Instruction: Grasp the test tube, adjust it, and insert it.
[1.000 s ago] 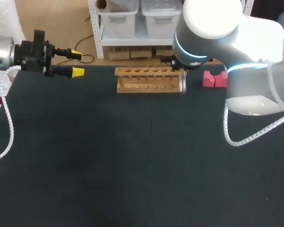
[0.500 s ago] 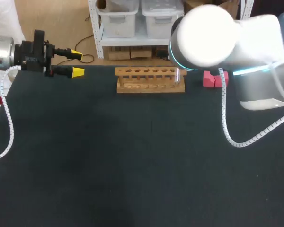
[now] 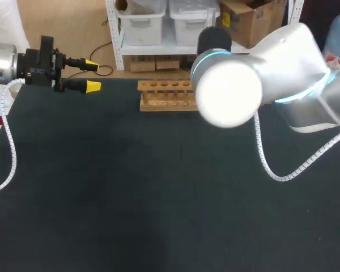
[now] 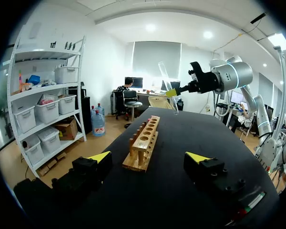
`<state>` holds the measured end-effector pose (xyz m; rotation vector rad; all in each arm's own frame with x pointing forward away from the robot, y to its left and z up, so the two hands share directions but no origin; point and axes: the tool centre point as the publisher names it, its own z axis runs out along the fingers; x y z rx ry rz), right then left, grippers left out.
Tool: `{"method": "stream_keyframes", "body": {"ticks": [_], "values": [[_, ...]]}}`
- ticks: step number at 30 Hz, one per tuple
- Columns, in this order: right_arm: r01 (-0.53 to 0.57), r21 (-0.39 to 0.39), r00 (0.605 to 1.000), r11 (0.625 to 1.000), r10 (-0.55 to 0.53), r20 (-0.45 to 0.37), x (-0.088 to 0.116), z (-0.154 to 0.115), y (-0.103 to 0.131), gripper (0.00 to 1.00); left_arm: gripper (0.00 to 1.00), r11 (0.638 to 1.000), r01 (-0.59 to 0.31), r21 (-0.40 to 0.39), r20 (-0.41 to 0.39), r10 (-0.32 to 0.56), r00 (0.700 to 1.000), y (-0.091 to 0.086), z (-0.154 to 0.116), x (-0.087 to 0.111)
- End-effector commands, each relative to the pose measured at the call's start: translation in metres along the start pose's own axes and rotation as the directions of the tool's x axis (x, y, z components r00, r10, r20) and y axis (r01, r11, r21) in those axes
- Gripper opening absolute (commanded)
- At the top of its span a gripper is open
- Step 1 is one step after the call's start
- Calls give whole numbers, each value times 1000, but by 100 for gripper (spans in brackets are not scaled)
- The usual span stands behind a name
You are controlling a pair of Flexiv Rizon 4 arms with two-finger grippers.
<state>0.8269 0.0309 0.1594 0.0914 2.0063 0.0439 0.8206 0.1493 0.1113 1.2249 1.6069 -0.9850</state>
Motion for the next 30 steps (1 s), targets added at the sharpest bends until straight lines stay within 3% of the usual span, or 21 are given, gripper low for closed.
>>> {"method": "stream_keyframes", "body": {"ticks": [1, 13, 30], "values": [[1, -11, 978, 1000, 1, 209, -2, 14, 8, 0, 100, 1000, -3, 0, 3, 3, 1000, 0, 0, 1], [23, -6, 937, 1000, -20, 350, -13, 21, 10, 0, 100, 1000, -3, 0, 3, 3, 1000, 0, 0, 1], [32, -18, 937, 999, -24, 348, -11, 37, 8, 0, 100, 1000, -3, 0, 3, 3, 1000, 0, 0, 1]]}}
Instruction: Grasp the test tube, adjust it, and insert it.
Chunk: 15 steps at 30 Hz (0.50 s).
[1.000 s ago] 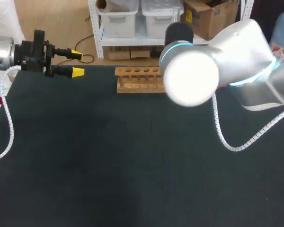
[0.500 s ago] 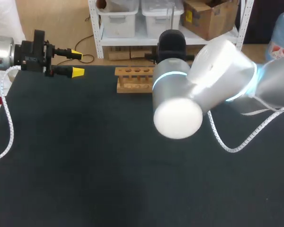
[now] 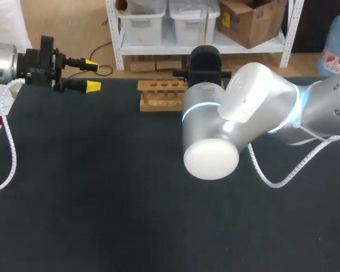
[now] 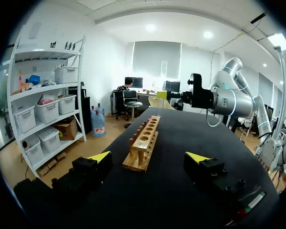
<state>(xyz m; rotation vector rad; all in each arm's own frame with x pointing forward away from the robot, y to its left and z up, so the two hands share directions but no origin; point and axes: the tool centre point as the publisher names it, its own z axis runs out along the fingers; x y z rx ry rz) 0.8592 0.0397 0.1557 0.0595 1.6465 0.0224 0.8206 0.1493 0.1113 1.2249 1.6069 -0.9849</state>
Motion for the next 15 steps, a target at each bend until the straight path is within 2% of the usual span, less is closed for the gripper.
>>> {"method": "stream_keyframes", "body": {"ticks": [1, 15], "values": [[5, -13, 1000, 1000, -5, -8, 2, 8, -2, 0, 100, 1000, -3, 0, 3, 3, 1000, 0, 0, 1], [4, -25, 1000, 1000, -4, -4, 18, 26, 2, 0, 100, 1000, -3, 0, 3, 3, 1000, 0, 0, 1]]}}
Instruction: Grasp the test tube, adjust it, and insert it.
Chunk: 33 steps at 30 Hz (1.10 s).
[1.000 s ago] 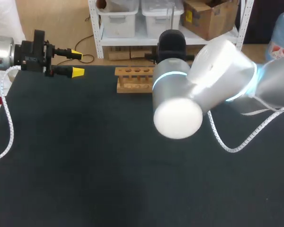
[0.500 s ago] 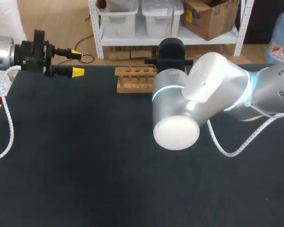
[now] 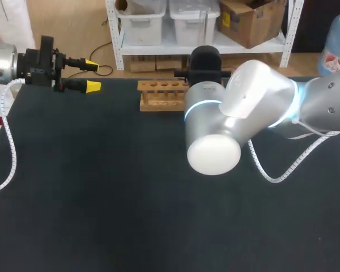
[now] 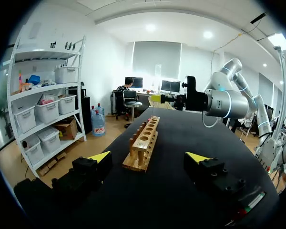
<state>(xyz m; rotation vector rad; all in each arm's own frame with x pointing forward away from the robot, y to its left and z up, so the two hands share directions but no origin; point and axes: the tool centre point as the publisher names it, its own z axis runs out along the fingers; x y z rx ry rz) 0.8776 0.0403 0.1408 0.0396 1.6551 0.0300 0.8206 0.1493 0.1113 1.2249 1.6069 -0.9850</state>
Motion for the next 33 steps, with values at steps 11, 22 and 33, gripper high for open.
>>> {"method": "stream_keyframes", "body": {"ticks": [11, 22, 33], "values": [[-9, -6, 1000, 1000, 9, -9, 12, 13, -1, 0, 100, 1000, -3, 0, 3, 3, 1000, 0, 0, 1], [-15, -4, 1000, 1000, 15, -19, 17, 16, 0, 0, 100, 1000, -3, 0, 3, 3, 1000, 0, 0, 1], [-14, -6, 998, 1000, 13, -58, 32, 10, 4, 0, 100, 1000, -3, 0, 3, 3, 1000, 0, 0, 1]]}}
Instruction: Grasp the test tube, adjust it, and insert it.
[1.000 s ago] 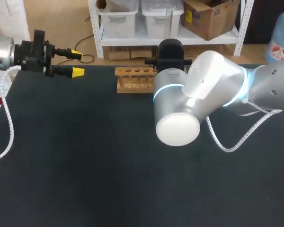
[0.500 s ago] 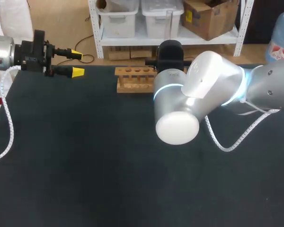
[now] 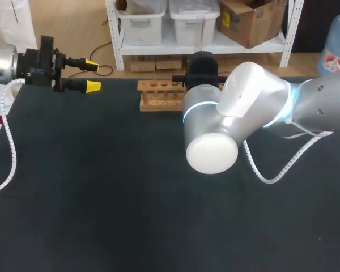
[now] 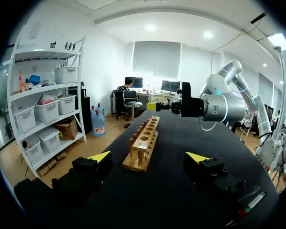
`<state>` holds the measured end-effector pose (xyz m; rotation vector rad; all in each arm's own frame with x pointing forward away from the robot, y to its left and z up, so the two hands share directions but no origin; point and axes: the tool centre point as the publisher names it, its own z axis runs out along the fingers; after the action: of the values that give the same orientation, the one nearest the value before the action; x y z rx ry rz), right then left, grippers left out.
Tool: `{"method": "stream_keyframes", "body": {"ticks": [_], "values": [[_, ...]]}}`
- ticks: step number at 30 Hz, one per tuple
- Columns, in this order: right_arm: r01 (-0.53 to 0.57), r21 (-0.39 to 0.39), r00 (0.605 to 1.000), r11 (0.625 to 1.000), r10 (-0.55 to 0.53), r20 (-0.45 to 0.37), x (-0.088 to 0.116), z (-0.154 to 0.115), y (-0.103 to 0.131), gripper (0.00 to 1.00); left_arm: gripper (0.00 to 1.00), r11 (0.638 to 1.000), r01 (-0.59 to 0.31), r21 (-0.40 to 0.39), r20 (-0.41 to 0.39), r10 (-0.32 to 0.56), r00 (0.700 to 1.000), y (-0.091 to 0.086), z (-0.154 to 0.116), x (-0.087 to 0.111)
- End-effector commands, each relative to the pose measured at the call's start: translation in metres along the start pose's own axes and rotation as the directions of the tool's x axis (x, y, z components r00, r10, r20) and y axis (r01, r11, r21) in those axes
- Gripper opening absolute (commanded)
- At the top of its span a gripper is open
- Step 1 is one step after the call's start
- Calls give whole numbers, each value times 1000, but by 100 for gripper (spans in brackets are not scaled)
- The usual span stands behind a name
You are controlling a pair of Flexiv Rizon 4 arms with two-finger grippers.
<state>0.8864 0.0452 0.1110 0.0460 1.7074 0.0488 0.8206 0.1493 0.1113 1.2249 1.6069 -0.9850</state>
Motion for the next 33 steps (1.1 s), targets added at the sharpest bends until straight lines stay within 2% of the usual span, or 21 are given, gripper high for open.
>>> {"method": "stream_keyframes", "body": {"ticks": [1, 17, 31, 32, 33], "values": [[2, 2, 1000, 1000, -2, -9, 4, -1, 0, 0, 100, 1000, -3, 0, 3, 3, 1000, 0, 0, 1], [-4, 27, 998, 1000, 6, -69, 37, -4, 1, 0, 100, 1000, -3, 0, 3, 3, 1000, 0, 0, 1], [-2, 46, 995, 999, 6, -95, 46, -7, -1, 0, 100, 1000, -3, 0, 3, 3, 1000, 0, 0, 1], [-1, 46, 995, 999, 5, -96, 47, -7, -1, 1, 100, 1000, -3, 0, 3, 3, 1000, 0, 0, 1], [0, 46, 995, 999, 4, -97, 47, -8, -1, 12, 100, 1000, -3, 0, 3, 3, 1000, 0, 0, 1]]}}
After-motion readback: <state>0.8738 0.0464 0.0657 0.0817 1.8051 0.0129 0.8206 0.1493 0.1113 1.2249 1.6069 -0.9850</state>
